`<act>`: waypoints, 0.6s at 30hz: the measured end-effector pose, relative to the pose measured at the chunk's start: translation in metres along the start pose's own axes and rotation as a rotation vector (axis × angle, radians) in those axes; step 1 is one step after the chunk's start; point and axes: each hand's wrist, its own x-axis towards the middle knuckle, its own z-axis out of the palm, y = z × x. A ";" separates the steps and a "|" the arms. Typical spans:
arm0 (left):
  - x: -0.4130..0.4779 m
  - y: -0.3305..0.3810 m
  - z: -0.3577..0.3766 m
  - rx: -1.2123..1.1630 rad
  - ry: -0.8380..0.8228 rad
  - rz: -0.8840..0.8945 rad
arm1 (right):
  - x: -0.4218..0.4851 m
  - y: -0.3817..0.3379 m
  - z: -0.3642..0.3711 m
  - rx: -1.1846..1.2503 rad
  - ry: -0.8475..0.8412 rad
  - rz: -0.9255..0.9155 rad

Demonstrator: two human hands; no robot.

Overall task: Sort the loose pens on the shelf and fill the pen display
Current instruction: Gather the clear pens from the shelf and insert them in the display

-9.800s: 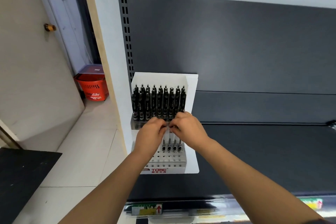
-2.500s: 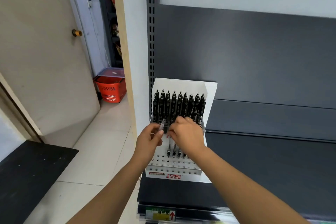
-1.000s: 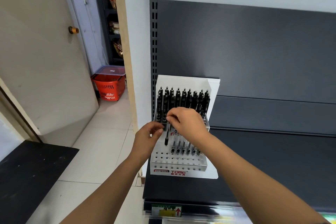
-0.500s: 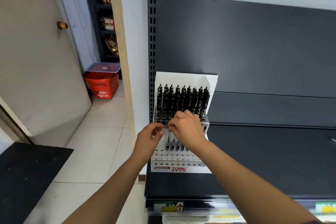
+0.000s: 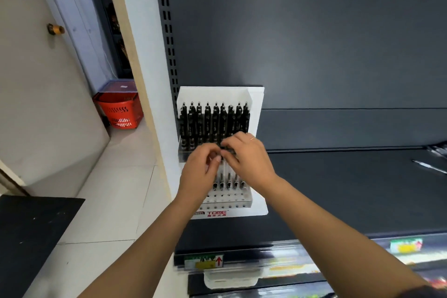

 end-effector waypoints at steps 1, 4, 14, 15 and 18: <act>0.002 0.011 0.010 0.026 -0.002 0.033 | -0.009 0.011 -0.008 -0.011 0.041 -0.012; 0.008 0.040 0.047 0.118 -0.033 0.121 | -0.039 0.055 -0.033 -0.110 0.093 0.020; -0.007 0.168 0.249 0.330 -0.354 0.219 | -0.191 0.257 -0.157 -0.289 0.026 0.381; -0.011 0.178 0.265 0.332 -0.390 0.223 | -0.203 0.271 -0.166 -0.293 -0.004 0.412; -0.017 0.209 0.320 0.326 -0.480 0.259 | -0.238 0.318 -0.191 -0.296 -0.054 0.503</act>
